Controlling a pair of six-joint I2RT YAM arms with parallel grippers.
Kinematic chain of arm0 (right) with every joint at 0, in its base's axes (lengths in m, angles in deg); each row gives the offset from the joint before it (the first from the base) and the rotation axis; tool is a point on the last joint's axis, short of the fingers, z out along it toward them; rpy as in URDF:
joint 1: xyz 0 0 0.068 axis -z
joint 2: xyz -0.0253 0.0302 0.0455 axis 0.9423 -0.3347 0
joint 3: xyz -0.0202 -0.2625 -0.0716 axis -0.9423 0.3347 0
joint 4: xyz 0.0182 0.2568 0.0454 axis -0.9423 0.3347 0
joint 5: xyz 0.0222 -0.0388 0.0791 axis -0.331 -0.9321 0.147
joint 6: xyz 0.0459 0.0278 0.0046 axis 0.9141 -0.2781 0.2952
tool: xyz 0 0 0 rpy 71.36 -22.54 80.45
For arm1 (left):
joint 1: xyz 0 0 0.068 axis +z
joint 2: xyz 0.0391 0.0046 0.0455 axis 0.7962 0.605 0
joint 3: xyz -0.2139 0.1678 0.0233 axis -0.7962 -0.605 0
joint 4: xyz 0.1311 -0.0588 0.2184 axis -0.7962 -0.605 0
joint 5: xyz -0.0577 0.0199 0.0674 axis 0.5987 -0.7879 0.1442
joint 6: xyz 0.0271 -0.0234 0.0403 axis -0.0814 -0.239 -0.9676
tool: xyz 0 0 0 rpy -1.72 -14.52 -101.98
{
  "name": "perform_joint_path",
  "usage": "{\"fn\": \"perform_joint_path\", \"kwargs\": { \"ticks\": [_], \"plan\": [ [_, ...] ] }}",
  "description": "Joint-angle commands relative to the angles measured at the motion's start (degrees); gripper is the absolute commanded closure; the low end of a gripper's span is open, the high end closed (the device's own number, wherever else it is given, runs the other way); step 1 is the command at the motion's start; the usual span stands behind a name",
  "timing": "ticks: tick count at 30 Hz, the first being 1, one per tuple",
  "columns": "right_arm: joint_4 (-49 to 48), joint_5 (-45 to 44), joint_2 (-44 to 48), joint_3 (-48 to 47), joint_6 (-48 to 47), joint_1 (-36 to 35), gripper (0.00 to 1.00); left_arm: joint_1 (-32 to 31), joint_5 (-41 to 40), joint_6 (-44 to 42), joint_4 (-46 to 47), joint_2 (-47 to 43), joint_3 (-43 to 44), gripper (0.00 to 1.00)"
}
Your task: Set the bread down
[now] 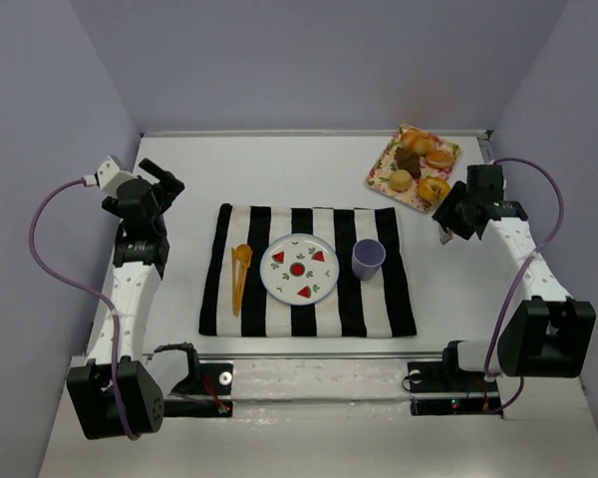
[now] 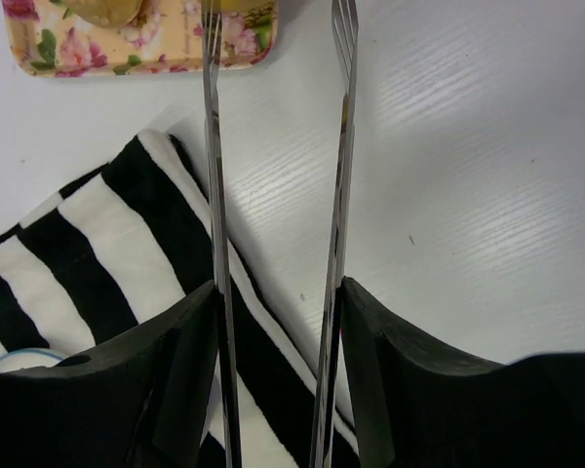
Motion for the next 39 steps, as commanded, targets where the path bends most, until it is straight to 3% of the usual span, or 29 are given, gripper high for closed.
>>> {"fn": "perform_joint_path", "kwargs": {
  "ticks": [1, 14, 30, 32, 39],
  "plan": [
    [-5.6, 2.4, -1.5, -3.4, -0.3, -0.2, 0.44, 0.5, 0.2, -0.6, 0.9, 1.4, 0.9, 0.01],
    [-11.9, 1.5, -5.6, -3.3, 2.6, 1.5, 0.37, 0.4, 0.6, -0.8, 1.8, 2.7, 0.9, 0.01],
    [-16.5, 5.2, -11.0, -2.3, 5.9, 4.2, 0.41, 0.5, 0.2, -1.1, 0.9, 4.4, 2.0, 0.01],
    [-16.4, 5.2, -11.1, -2.0, 5.7, 4.2, 0.45, 0.4, 0.2, -1.1, 1.0, 4.0, 1.7, 0.01],
    [-16.7, 4.3, -11.0, -2.4, 4.9, 4.2, 0.74, 0.5, -0.2, -1.0, 0.7, 3.4, 1.7, 0.01]
  ]
}}
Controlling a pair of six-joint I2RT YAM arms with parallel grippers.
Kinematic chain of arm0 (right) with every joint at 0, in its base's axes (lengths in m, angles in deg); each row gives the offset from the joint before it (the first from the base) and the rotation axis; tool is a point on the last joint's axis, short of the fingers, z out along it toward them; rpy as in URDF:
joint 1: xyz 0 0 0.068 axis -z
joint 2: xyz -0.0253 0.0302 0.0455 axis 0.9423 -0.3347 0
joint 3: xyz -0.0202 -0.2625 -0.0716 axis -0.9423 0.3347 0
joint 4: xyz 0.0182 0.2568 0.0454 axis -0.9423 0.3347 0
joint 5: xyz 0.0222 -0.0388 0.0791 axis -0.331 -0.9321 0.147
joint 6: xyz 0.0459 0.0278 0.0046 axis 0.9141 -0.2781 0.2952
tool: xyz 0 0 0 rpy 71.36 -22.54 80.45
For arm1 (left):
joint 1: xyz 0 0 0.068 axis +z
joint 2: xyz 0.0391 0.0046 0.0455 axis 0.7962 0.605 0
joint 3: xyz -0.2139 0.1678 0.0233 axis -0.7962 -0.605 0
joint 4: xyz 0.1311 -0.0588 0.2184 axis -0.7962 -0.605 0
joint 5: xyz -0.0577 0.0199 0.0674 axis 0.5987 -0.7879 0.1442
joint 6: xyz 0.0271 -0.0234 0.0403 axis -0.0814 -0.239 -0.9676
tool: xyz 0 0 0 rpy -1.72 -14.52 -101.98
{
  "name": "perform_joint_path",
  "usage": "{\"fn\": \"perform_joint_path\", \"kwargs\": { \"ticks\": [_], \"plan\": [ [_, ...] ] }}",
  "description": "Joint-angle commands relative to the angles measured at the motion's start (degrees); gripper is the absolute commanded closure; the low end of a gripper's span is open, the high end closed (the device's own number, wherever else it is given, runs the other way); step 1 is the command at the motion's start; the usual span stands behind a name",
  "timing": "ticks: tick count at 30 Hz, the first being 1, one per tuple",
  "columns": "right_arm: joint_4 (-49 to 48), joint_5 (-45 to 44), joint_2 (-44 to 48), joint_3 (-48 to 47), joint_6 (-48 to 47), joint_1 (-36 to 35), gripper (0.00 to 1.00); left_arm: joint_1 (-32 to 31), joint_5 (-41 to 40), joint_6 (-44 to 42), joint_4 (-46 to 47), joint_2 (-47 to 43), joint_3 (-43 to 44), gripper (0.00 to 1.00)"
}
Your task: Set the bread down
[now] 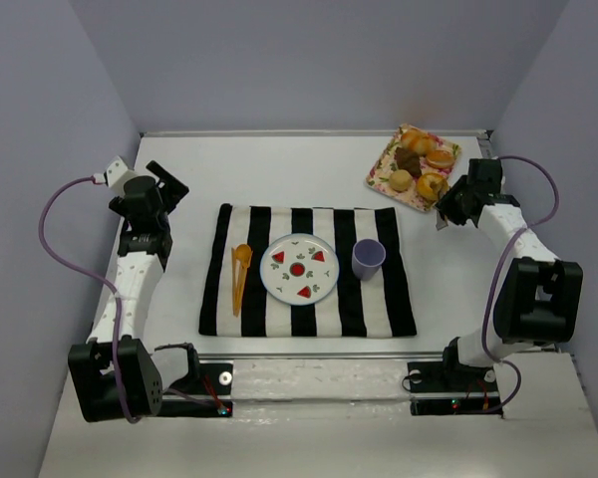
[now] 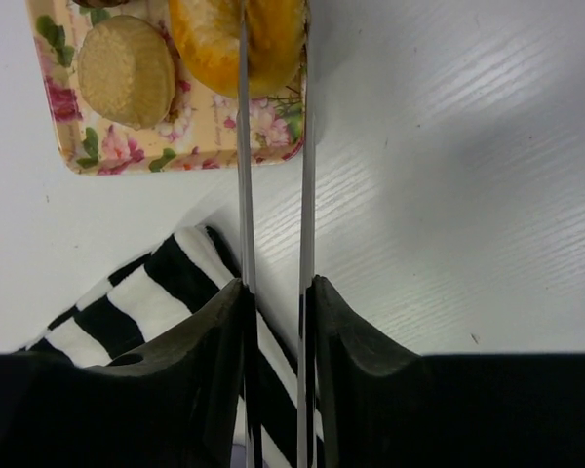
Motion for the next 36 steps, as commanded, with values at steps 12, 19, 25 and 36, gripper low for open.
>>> {"fn": "perform_joint_path", "kwargs": {
  "ticks": [12, 19, 25, 36],
  "plan": [
    [-0.5, -0.3, 11.6, -2.7, -4.7, 0.4, 0.93, 0.5, 0.9, 0.2, 0.3, -4.1, 1.0, 0.01],
    [0.3, 21.6, 23.1, -1.6, -13.5, -1.4, 0.93, 0.5, 3.0, 0.8, -0.4, -5.4, 0.3, 0.01],
    [7.6, 26.7, 23.3, -4.8, -25.6, -18.3, 0.91, 0.5, 3.6, 0.9, -2.0, -6.6, -0.3, 0.01],
    [13.3, 23.9, 16.3, -1.7, -32.8, -37.7, 0.90, 0.4, 4.0, 0.7, -4.7, -10.7, -2.1, 0.01]
  ]
}}
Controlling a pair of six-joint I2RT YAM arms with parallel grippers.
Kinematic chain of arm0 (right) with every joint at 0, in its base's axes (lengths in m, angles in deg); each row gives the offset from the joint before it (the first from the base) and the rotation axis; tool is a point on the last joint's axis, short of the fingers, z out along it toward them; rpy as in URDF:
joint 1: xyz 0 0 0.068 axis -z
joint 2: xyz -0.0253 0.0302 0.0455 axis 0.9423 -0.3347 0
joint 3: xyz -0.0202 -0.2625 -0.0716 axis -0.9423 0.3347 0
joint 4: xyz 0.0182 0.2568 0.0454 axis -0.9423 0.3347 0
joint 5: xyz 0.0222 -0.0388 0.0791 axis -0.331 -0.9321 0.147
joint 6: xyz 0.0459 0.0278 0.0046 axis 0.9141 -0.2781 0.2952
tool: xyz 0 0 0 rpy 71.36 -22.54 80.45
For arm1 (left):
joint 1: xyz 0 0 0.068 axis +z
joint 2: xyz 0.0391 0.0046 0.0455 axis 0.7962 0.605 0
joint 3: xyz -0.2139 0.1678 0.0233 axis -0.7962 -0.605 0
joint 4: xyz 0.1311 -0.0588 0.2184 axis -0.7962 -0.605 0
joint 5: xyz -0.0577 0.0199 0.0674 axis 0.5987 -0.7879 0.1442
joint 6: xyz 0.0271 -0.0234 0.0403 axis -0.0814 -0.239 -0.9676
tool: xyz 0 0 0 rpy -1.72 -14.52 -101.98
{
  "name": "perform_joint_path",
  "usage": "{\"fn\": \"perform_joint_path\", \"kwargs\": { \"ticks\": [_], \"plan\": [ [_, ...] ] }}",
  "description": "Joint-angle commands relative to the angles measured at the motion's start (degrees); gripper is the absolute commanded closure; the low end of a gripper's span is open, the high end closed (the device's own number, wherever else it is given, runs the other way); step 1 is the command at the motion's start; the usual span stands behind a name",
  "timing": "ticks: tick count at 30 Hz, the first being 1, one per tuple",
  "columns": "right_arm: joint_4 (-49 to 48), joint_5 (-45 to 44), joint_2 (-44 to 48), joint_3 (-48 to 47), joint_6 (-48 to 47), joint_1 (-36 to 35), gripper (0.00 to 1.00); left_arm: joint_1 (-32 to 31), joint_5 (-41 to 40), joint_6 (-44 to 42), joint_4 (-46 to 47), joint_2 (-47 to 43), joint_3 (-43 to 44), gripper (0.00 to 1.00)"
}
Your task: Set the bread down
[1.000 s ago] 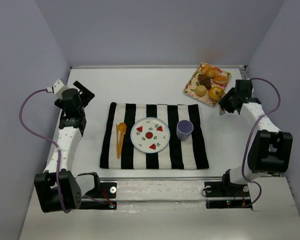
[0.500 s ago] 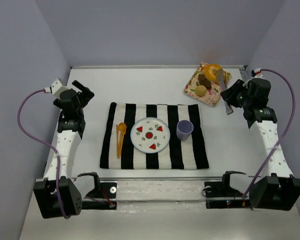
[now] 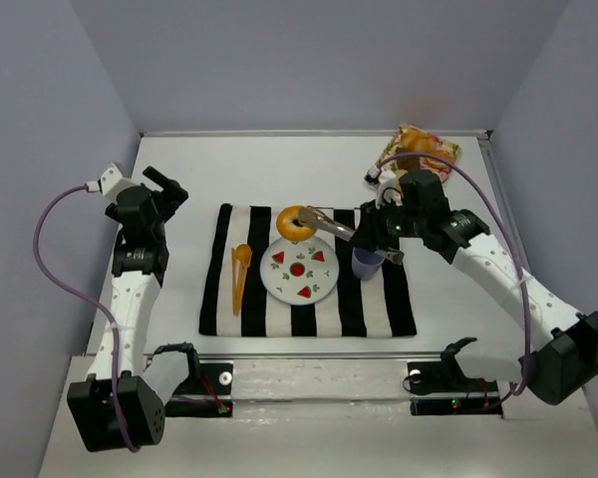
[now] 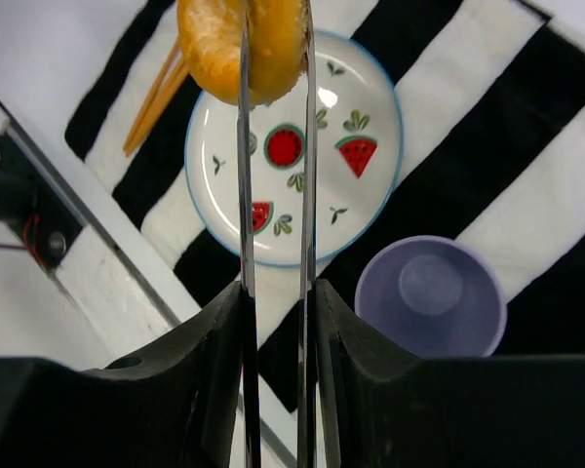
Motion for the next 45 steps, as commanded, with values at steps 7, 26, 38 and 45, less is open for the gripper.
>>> {"fn": "perform_joint_path", "kwargs": {
  "ticks": [7, 26, 38, 45],
  "plan": [
    [6.2, -5.8, -5.6, 1.0, -2.5, -6.7, 0.73, 0.5, 0.8, 0.3, -0.9, -3.2, -1.2, 0.01],
    [5.3, -11.8, -5.3, -2.1, -0.4, -6.7, 0.48, 0.4, -1.5, -0.2, -1.4, -4.2, -0.3, 0.01],
    [2.3, -29.6, -4.7, -10.8, 8.3, -6.0, 0.64, 0.5, -2.0, 0.0, -1.4, -5.2, -0.8, 0.01],
    [2.9, -49.1, 6.4, -2.4, 18.7, 5.4, 0.72, 0.4, -1.3, -0.1, -1.2, -4.9, -1.2, 0.01]
  ]
}}
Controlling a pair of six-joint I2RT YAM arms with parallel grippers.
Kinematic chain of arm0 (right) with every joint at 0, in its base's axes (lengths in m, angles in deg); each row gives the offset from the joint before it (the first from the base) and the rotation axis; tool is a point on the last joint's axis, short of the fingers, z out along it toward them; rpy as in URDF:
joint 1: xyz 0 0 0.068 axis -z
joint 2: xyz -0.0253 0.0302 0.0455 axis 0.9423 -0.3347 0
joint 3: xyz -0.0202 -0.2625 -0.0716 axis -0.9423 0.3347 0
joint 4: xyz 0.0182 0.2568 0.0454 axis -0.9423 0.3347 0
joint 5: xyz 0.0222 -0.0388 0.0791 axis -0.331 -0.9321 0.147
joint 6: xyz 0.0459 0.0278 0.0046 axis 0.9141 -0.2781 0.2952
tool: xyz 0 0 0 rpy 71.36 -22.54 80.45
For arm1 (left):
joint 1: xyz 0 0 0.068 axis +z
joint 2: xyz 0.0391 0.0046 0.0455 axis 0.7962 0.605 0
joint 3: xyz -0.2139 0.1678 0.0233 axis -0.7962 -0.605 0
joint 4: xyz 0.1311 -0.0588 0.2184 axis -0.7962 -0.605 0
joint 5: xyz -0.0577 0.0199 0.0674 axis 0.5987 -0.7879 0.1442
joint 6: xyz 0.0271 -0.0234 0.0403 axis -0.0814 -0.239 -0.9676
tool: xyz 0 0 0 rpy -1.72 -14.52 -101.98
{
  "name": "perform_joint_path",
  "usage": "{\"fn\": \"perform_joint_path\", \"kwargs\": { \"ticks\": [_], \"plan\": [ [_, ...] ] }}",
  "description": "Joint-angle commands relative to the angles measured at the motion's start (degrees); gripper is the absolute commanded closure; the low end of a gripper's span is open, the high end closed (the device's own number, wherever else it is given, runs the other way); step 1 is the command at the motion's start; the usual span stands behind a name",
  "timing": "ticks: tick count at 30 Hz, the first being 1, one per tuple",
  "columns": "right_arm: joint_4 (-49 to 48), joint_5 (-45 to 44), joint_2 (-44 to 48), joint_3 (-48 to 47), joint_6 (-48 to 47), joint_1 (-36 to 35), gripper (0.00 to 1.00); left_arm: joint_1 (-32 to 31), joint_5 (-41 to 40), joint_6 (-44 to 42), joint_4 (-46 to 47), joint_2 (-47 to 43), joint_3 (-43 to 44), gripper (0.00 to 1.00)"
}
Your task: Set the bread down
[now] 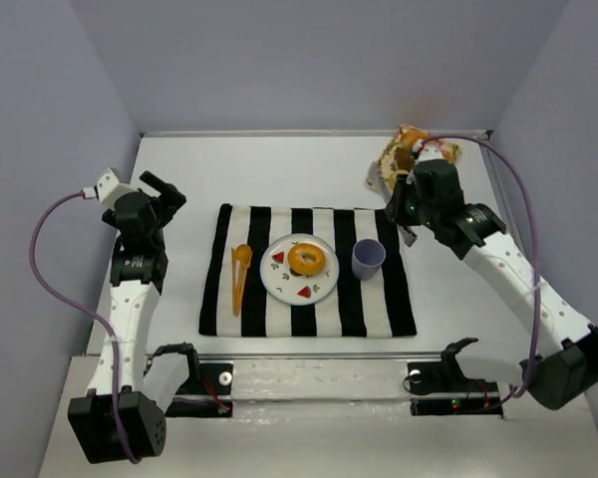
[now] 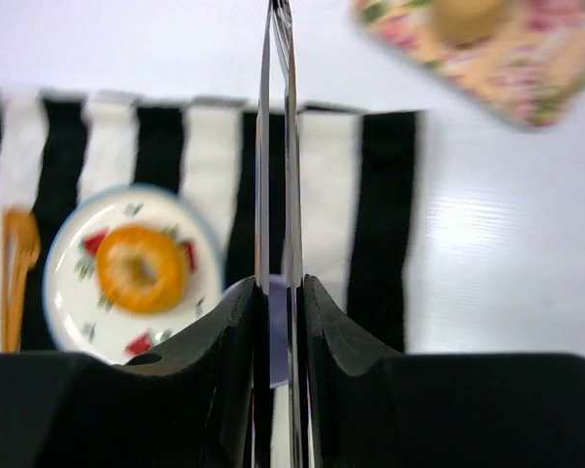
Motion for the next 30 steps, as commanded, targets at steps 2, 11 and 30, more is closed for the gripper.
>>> {"fn": "perform_joint_path", "kwargs": {
  "ticks": [2, 11, 30],
  "plan": [
    [-0.4, -17.9, 9.9, 6.2, 9.7, 12.5, 0.72, 0.5, 0.1, -0.5, 1.3, -1.4, -0.7, 0.01],
    [-0.3, -12.5, 1.3, 14.2, 10.6, 28.0, 0.69, -0.1, 0.2, -1.0, 2.1, -2.7, -1.9, 0.01],
    [3.8, -11.6, -11.7, 16.9, 12.4, 31.8, 0.22, -0.2, 0.3, -2.0, 2.8, -4.0, -2.9, 0.01]
  ]
}}
